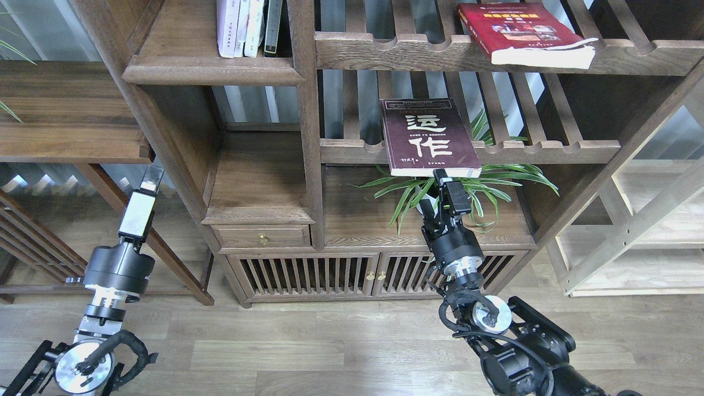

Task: Organize books on shelf
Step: 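Push the right gripper under the maroon book's near edge, then tilt the maroon book up and pull it off the shelf with the right gripper, then lower the maroon book and bring the left gripper to its other edge, then hold the maroon book with both grippers and rotate it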

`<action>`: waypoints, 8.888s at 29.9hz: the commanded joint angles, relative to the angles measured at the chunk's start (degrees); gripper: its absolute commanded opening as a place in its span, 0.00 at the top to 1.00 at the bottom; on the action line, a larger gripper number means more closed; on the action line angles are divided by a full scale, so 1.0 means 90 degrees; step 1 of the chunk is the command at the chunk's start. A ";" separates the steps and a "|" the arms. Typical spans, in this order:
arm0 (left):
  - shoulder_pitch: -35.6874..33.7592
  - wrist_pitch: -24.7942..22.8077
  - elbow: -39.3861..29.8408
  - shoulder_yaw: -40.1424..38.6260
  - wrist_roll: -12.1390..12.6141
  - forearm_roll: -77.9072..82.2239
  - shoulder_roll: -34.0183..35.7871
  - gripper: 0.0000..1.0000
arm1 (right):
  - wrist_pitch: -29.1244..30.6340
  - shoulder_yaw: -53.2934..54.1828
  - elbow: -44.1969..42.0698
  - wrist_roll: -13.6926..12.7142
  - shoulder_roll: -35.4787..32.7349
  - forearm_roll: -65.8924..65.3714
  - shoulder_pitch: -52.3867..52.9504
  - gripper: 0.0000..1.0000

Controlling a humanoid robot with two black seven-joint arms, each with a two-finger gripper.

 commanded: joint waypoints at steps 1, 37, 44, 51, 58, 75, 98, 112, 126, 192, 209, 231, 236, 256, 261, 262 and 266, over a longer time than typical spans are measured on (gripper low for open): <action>0.0020 0.0000 0.0007 -0.0055 0.0000 0.0000 0.0056 0.00 | 0.0000 -0.0001 -0.0410 -0.0001 0.0000 0.0249 0.0438 0.00; -0.0009 0.0000 0.0144 -0.0211 -0.0039 0.0000 0.0086 0.00 | -0.0513 -0.0431 -0.0674 0.0126 0.0000 0.0602 0.1113 0.39; 0.0000 0.0000 0.0144 -0.0221 -0.0078 0.0000 0.0086 0.00 | -0.0474 -0.0509 -0.0675 0.0136 0.0000 0.0601 0.1123 0.63; 0.0010 0.0000 0.0144 -0.0221 -0.0098 0.0000 0.0086 0.00 | -0.0328 -0.0460 -0.0762 0.0184 0.0000 0.0582 0.1201 0.70; 0.0010 0.0000 0.0144 -0.0221 -0.0098 0.0000 0.0086 0.00 | -0.0308 -0.0431 -0.0938 0.0262 0.0000 0.0591 0.1318 0.81; -0.0009 0.0000 0.0154 -0.0221 -0.0078 -0.0175 0.0106 0.00 | 0.0000 -0.0627 -0.0354 0.0350 0.0000 -0.0121 0.0840 0.96; -0.0136 0.0000 0.0144 0.0130 0.0010 -0.0166 0.0125 0.00 | 0.0000 0.0379 0.2421 0.0370 -0.1493 -0.0278 -0.1034 0.96; -0.1190 0.0000 0.0066 0.1525 0.0010 -0.0195 -0.0216 0.00 | 0.0000 0.0506 0.3368 0.0389 -0.1992 -0.0550 -0.2285 0.96; -0.1806 0.0000 0.0456 0.2893 0.0020 -0.1025 -0.0598 0.00 | 0.0000 0.0516 0.3495 0.0370 -0.2364 -0.1371 -0.3105 0.97; 0.1515 0.0000 -0.1106 0.3656 0.0615 -0.3154 0.1932 0.01 | 0.0000 -0.2755 0.3212 0.0341 0.0000 -0.3432 -0.3164 0.97; 0.0519 0.0000 -0.0726 0.3997 0.0625 -0.3095 0.1932 0.05 | 0.0000 -0.2980 0.3212 0.0341 0.0000 -0.3500 -0.3145 0.97; 0.0508 0.0000 -0.0686 0.4124 0.0898 -0.3154 0.1776 0.73 | 0.0000 -0.2970 0.3183 0.0341 0.0000 -0.3510 -0.3115 0.96; 0.0528 0.0000 -0.0686 0.4124 0.0918 -0.3154 0.1688 0.80 | 0.0000 -0.2970 0.3163 0.0341 0.0000 -0.3510 -0.3115 0.96; 0.0567 0.0000 -0.0745 0.4027 0.0928 -0.3164 0.1912 0.97 | 0.0000 -0.2873 0.3036 0.0341 0.0000 -0.3510 -0.3115 0.94; 0.0577 0.0000 -0.0764 0.4056 0.0928 -0.3164 0.2068 0.97 | 0.0000 -0.2853 0.3007 0.0341 0.0000 -0.3510 -0.3106 0.89; 0.0577 0.0000 -0.0764 0.4056 0.0928 -0.3164 0.2078 0.97 | 0.0000 -0.2843 0.2988 0.0341 0.0000 -0.3510 -0.3086 0.78; 0.0577 0.0000 -0.0764 0.4056 0.0928 -0.3164 0.2078 0.97 | 0.0000 -0.2814 0.2910 0.0331 0.0000 -0.3520 -0.3057 0.55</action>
